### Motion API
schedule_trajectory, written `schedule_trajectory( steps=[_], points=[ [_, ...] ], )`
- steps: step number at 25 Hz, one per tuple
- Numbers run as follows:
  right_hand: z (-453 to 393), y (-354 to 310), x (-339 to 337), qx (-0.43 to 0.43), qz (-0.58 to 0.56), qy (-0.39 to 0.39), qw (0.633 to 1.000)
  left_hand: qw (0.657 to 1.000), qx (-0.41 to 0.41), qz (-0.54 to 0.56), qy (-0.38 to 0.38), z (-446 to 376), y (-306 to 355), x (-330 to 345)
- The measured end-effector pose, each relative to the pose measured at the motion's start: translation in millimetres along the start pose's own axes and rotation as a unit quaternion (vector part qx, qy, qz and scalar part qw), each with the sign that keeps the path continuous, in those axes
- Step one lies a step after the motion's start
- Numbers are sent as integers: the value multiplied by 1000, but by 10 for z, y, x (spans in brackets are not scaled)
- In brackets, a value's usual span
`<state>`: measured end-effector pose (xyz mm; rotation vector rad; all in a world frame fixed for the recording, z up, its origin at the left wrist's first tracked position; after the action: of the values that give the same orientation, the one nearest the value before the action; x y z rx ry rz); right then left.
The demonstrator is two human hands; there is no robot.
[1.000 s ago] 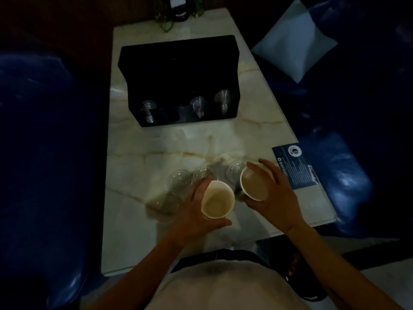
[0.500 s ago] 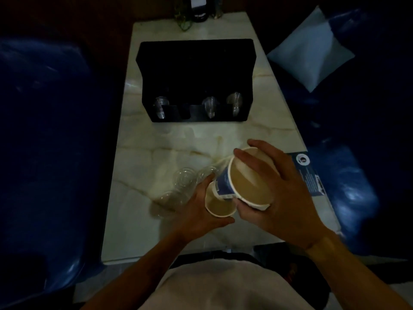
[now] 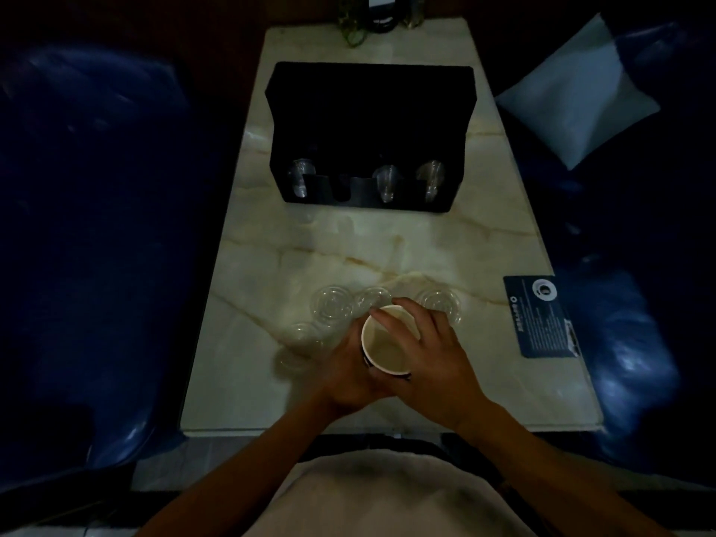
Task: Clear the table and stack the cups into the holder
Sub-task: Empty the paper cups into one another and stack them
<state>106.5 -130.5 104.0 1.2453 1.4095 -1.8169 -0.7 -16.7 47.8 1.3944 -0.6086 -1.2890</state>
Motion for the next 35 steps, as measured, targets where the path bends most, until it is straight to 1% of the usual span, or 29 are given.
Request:
schedule_trajectory(
  steps=[5, 9, 11, 14, 16, 17, 18, 20, 21, 23, 25, 26, 28, 29, 31, 32, 34, 35],
  points=[
    [-16, 78, 106, -4, -8, -32, 999, 999, 34, 12, 28, 36, 2, 45],
    [-22, 99, 176, 12, -39, -33, 999, 998, 32, 8, 55, 47, 23, 95],
    [-44, 109, 193, 19, -50, -37, 998, 998, 32, -2, 56, 40, 5, 116],
    [-113, 186, 149, 52, -82, -51, 994, 999, -3, 11, 40, 0, -34, 138],
    [-193, 293, 73, 79, -149, -48, 984, 998, -30, 24, 41, -44, -9, 118],
    [-240, 353, 20, 87, -207, -39, 974, 998, -39, 14, 49, -67, -3, 94],
    [-287, 415, -32, 93, -268, -25, 959, 997, -45, 26, 53, -89, -2, 59],
    [-386, 533, -132, 112, -365, 2, 924, 995, -78, 30, 51, -127, 2, -70],
    [-435, 586, -178, 124, -408, 5, 904, 994, -93, 31, 51, -148, -4, -147],
    [-531, 638, -268, 140, -506, 3, 851, 991, -109, 39, 70, -183, -11, -317],
    [-626, 647, -345, 151, -583, 1, 798, 983, -114, 106, 95, -199, 7, -474],
    [-681, 646, -359, 155, -605, 1, 781, 976, -112, 158, 101, -205, 17, -544],
    [-772, 628, -330, 160, -630, -2, 760, 954, -111, 254, 116, -222, 47, -636],
    [-829, 612, -295, 164, -644, -1, 747, 935, -115, 306, 134, -250, 61, -677],
    [-942, 573, -206, 179, -681, 4, 710, 886, -126, 407, 182, -330, 84, -744],
    [-999, 549, -161, 187, -692, 4, 697, 863, -126, 444, 206, -376, 88, -781],
    [-1111, 509, -78, 201, -690, -14, 695, 833, -125, 478, 249, -457, 76, -867],
    [-1159, 492, -43, 200, -684, -33, 701, 828, -120, 479, 265, -489, 70, -918]
  ],
)
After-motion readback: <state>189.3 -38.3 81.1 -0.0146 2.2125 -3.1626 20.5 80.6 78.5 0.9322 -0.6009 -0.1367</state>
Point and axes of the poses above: each hand's wrist, its own z-axis away from the middle knuckle, its own x-axis out of the palm, y = z × x, the point moved 1 cm from there along -z, towards the middle knuckle, and after that the axes turned 11 degrees about -y, right-handed, at the moved point
